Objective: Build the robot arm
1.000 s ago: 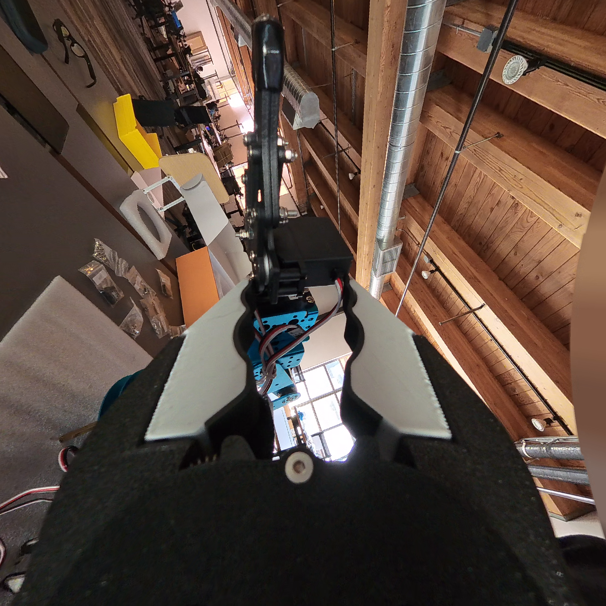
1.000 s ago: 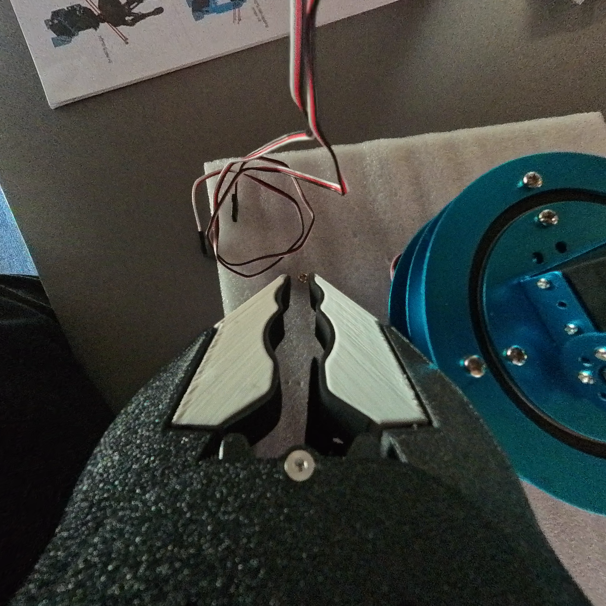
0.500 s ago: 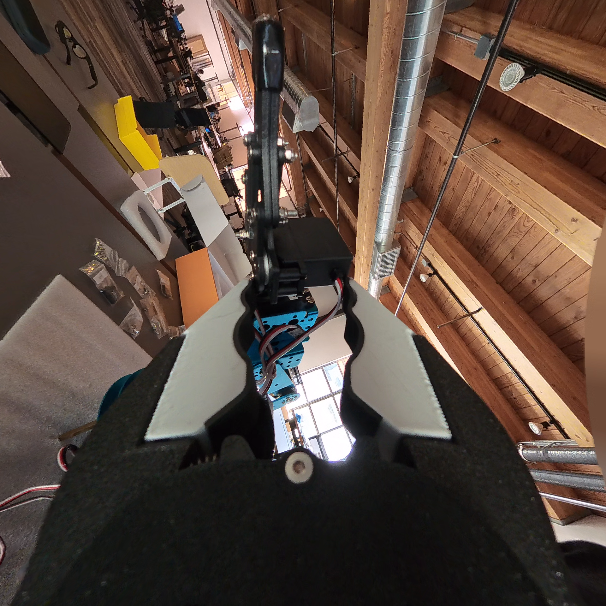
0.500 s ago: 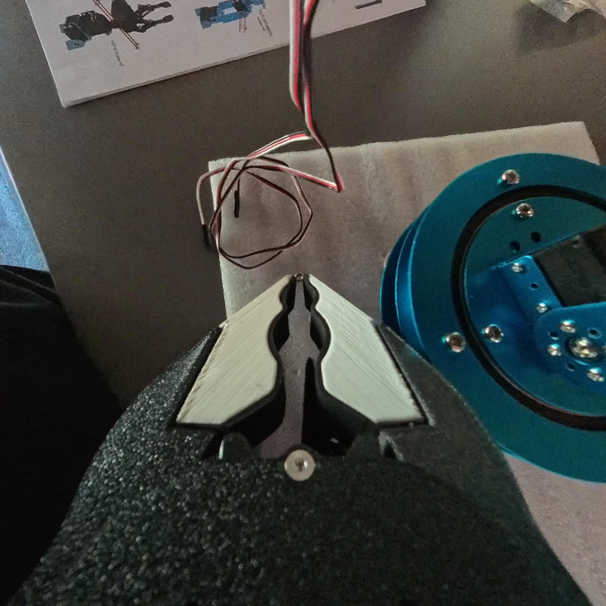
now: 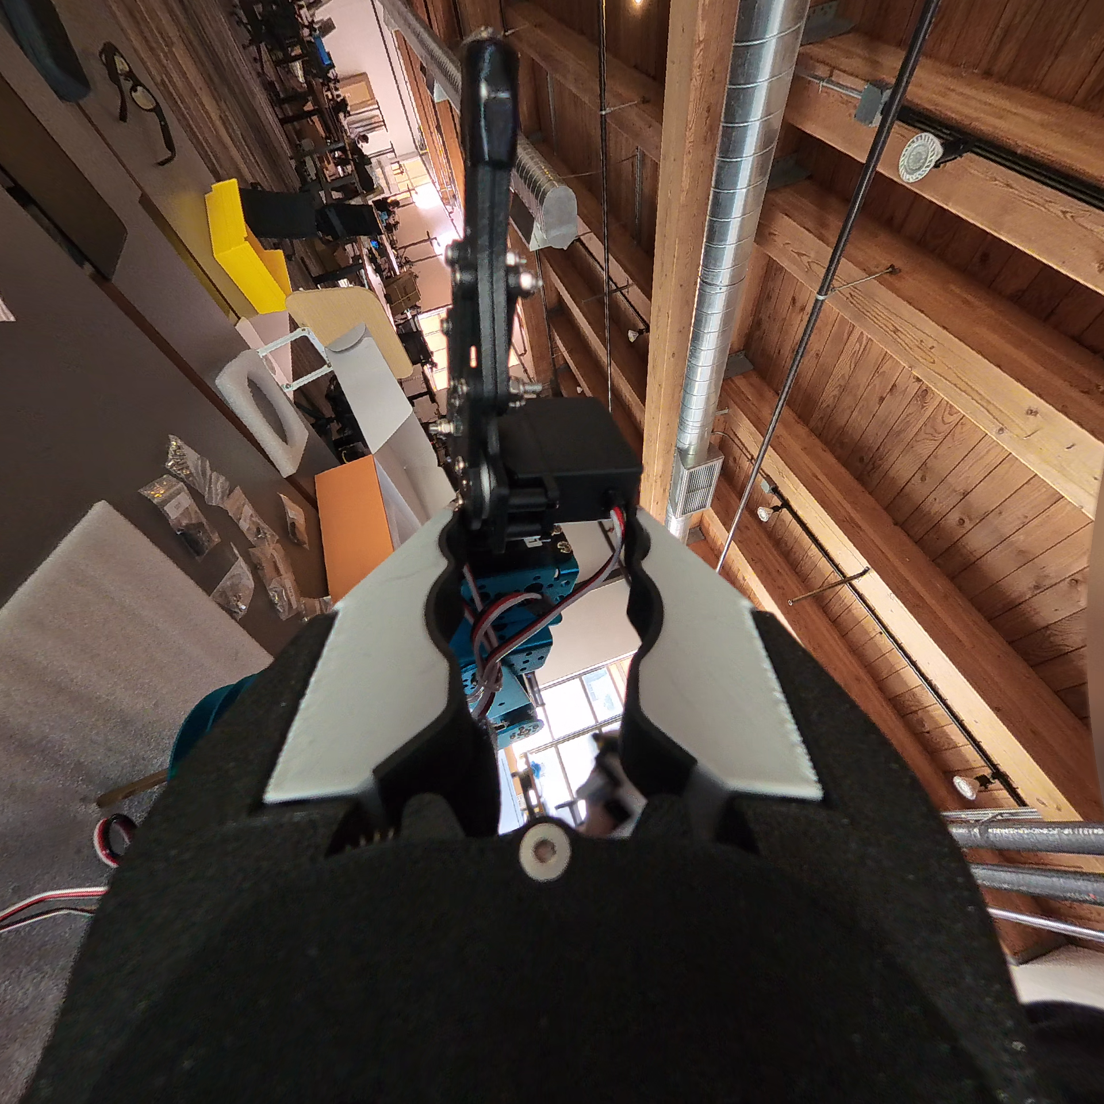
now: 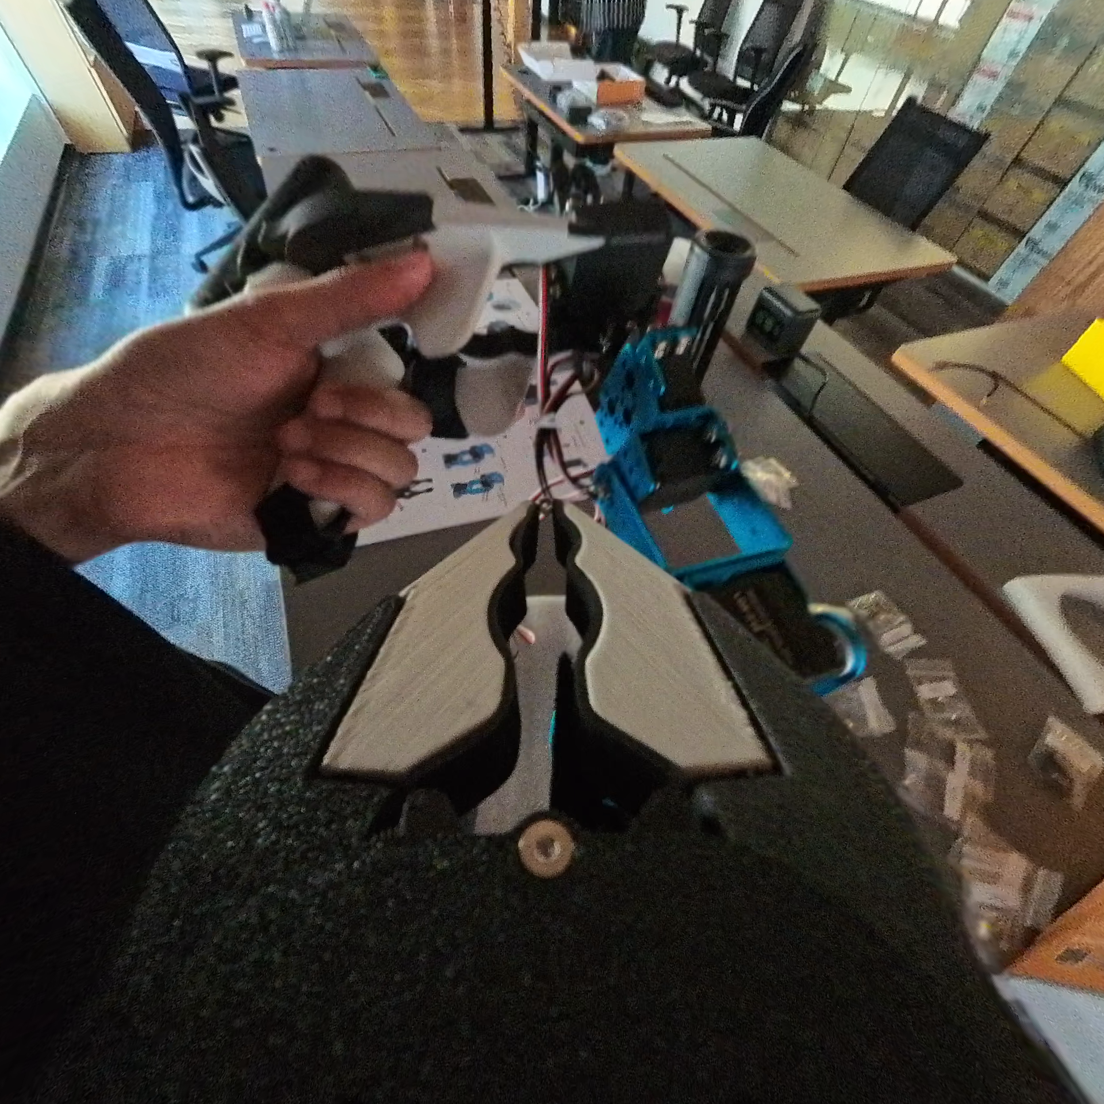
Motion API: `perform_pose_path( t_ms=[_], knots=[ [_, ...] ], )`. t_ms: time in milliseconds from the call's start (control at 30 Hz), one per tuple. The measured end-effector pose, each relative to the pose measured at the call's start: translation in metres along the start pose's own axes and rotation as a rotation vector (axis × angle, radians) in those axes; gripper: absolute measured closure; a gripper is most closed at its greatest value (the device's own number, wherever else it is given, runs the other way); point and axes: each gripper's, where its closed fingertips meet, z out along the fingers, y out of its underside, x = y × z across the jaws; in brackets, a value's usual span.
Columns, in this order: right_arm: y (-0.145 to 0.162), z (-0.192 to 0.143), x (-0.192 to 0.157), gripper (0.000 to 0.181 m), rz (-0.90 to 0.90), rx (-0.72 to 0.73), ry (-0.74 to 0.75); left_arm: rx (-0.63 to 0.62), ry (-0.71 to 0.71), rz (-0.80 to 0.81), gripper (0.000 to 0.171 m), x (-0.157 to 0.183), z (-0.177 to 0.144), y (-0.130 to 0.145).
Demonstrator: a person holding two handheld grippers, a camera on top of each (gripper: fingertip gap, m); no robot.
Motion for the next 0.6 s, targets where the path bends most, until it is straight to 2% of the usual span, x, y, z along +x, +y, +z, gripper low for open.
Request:
perform_pose_path(
  t_ms=[100, 333, 467, 600],
  knots=[
    [-0.034, 0.007, 0.015, 0.177, -0.058, 0.032, -0.019, 0.005, 0.01, -0.006, 0.119, 0.0, -0.001, 0.0],
    [-0.071, 0.048, 0.032, 0.177, -0.153, -0.002, -0.083, 0.025, 0.023, -0.06, 0.12, -0.003, -0.001, 0.0],
    [-0.067, 0.067, 0.031, 0.177, -0.206, -0.096, -0.168, 0.029, 0.016, -0.05, 0.12, -0.004, 0.0, 0.0],
    [-0.061, 0.073, 0.034, 0.176, -0.239, -0.189, -0.277, 0.027, 0.017, -0.052, 0.12, -0.003, 0.001, 0.0]
  ],
)
